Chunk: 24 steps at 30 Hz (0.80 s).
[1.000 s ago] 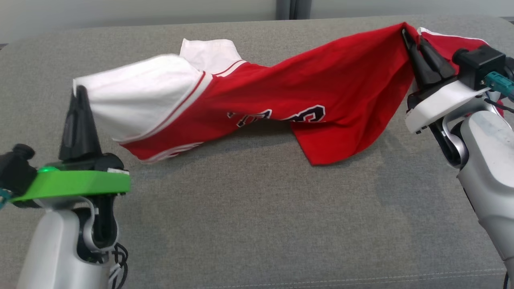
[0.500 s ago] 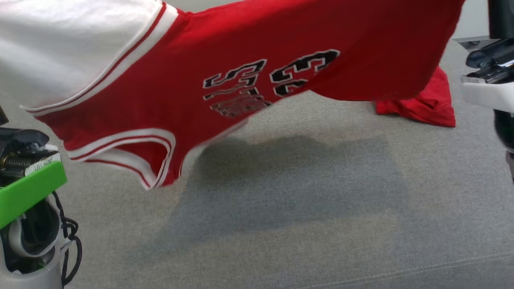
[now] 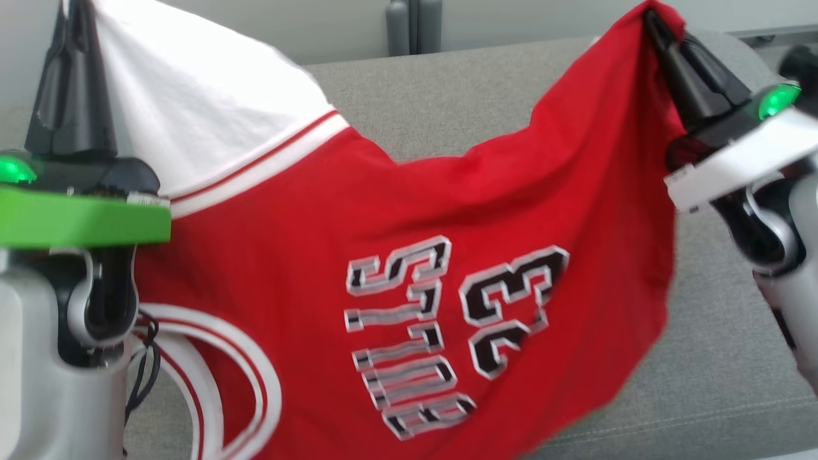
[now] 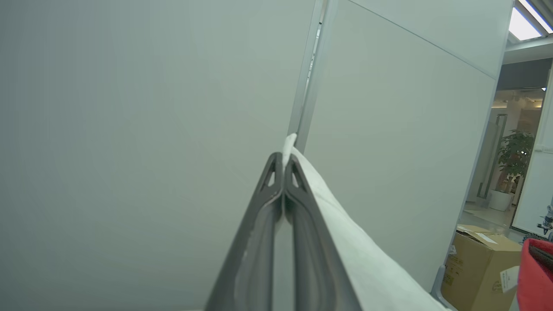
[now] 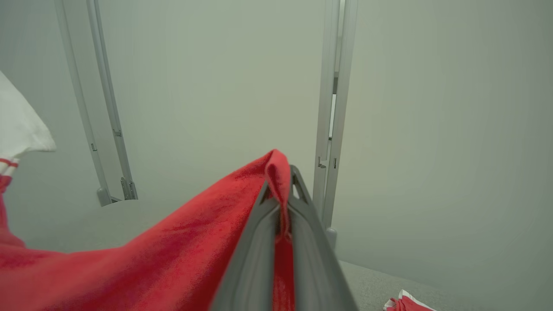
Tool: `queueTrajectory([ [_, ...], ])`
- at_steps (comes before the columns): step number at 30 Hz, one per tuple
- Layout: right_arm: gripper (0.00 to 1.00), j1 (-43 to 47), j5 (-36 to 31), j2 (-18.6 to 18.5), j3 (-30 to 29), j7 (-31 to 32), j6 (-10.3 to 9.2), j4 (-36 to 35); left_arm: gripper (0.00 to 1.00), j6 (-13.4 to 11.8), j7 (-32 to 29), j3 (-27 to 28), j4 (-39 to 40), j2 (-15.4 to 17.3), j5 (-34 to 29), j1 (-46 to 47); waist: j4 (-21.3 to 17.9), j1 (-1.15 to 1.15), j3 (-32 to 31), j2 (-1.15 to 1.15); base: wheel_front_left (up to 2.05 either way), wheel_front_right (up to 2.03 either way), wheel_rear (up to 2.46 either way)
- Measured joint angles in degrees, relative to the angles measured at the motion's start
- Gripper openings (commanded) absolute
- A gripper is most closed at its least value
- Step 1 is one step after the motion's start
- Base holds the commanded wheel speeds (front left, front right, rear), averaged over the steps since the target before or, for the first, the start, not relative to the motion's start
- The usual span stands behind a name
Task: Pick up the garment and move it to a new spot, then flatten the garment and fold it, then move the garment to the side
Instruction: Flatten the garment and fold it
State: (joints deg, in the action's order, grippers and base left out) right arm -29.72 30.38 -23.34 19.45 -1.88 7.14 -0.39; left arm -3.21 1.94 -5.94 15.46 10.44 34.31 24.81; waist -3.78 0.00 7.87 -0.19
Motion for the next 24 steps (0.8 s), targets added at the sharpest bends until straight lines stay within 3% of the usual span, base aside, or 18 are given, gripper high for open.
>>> queueTrajectory([
  [3, 0.00, -8.38, -1.42, -0.32, -0.07, 1.98, -0.01, 3.58, 0.00, -0.89, -0.99, 0.46, -5.10, -0.35, 0.02, 5.78, 0.67, 0.00, 2.05, 0.00, 0.00, 0.00, 0.00],
  [8, 0.00, -27.36, -6.76, -0.92, -4.80, -2.02, -0.08, 3.93, 0.00, -1.20, 2.22, 4.46, -7.31, -0.48, -1.79, 21.82, 2.68, 0.00, 4.02, 0.00, 0.00, 0.00, 0.00],
  [11, 0.00, -28.85, -7.43, -1.86, -3.15, -2.63, -0.08, 5.34, 0.00, -1.18, 3.12, 4.47, -7.60, -0.47, -1.79, 24.43, 3.93, 0.00, 4.35, 0.00, 0.00, 0.00, 0.00],
  [16, 0.00, -18.46, -5.26, -2.57, 7.75, -0.41, 0.01, 9.91, 0.00, -1.07, 2.34, 3.33, -10.17, -1.08, -0.45, 15.30, 4.73, 0.00, 5.37, 0.00, 0.00, 0.00, 0.00],
  [20, 0.00, -7.69, -4.49, -4.87, 20.64, 0.51, 0.02, 12.92, 0.00, -1.16, 1.62, 1.64, -15.59, -5.34, 2.03, -0.02, 4.87, 0.00, 6.96, 0.00, 0.00, 0.00, 0.00],
  [24, 0.00, -2.89, -4.55, -7.57, 27.71, -0.69, 0.03, 16.48, 0.00, -1.59, 3.47, 1.18, -20.89, -8.29, 3.78, -10.68, 5.07, 0.00, 8.93, 0.00, 0.00, 0.00, 0.00],
])
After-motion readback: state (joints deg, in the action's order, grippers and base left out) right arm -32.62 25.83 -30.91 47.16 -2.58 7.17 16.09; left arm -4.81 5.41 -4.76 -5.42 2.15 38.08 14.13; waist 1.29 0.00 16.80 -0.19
